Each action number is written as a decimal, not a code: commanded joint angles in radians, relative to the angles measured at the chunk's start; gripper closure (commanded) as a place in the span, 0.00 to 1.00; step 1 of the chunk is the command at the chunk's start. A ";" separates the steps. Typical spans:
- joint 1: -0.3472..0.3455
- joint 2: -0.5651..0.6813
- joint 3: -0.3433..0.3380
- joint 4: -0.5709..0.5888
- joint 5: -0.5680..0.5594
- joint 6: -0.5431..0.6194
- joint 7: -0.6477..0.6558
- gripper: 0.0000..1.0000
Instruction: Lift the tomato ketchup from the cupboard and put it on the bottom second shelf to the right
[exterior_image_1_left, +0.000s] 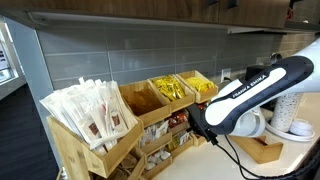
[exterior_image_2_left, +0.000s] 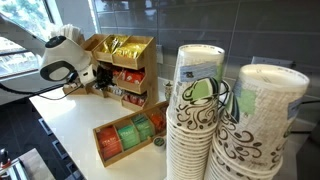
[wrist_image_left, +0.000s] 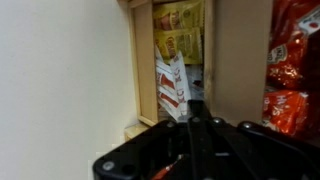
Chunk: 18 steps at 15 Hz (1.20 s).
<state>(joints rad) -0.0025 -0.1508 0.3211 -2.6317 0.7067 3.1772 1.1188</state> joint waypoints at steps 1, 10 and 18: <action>-0.086 0.014 0.067 -0.033 -0.071 0.026 0.081 1.00; -0.256 0.001 0.221 -0.043 -0.206 0.009 0.208 1.00; -0.419 -0.028 0.389 -0.051 -0.313 0.002 0.298 1.00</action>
<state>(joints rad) -0.3071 -0.1441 0.6257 -2.6524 0.4804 3.1780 1.3388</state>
